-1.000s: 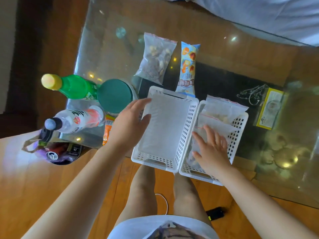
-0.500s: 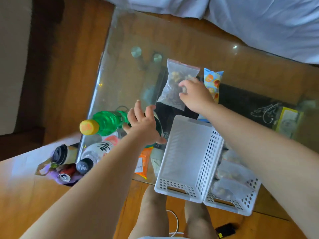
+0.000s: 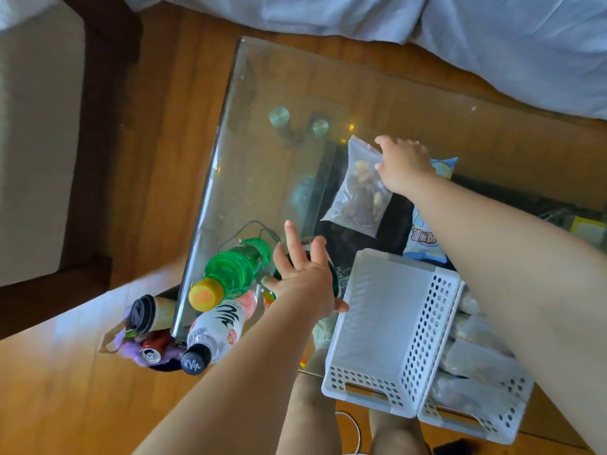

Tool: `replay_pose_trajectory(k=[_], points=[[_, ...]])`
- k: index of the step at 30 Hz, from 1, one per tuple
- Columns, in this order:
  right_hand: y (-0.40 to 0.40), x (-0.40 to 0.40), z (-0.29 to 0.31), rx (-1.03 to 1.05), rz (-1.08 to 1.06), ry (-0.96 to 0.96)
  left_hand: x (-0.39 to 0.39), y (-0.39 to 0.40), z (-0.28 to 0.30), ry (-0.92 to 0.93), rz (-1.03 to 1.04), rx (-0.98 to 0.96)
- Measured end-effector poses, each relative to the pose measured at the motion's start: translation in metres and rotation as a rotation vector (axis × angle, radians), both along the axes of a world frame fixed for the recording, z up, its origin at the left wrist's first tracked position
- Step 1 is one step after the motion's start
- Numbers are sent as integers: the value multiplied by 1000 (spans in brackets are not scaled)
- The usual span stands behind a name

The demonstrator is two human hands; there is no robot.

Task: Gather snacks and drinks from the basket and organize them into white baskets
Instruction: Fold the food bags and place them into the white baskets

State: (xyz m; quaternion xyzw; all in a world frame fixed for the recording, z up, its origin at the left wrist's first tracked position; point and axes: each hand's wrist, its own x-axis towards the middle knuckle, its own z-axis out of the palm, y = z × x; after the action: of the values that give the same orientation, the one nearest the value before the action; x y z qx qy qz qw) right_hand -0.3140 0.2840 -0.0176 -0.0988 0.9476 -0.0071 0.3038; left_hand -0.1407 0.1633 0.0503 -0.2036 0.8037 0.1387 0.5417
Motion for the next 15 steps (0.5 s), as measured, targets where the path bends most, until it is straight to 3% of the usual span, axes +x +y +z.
replay_pose_trajectory(k=[2,9,13,15], points=[[2,4,6,-49,10,15,-1,0,1,-9,4,0],[15,45,57,-454,-228,-219,-3,-1,8,8,-14,-2],[31,67,62,-454,-543,33,-2,-2,7,23,-32,-8],[23,82,61,-446,-425,-21,-1,-1,6,38,-22,-6]])
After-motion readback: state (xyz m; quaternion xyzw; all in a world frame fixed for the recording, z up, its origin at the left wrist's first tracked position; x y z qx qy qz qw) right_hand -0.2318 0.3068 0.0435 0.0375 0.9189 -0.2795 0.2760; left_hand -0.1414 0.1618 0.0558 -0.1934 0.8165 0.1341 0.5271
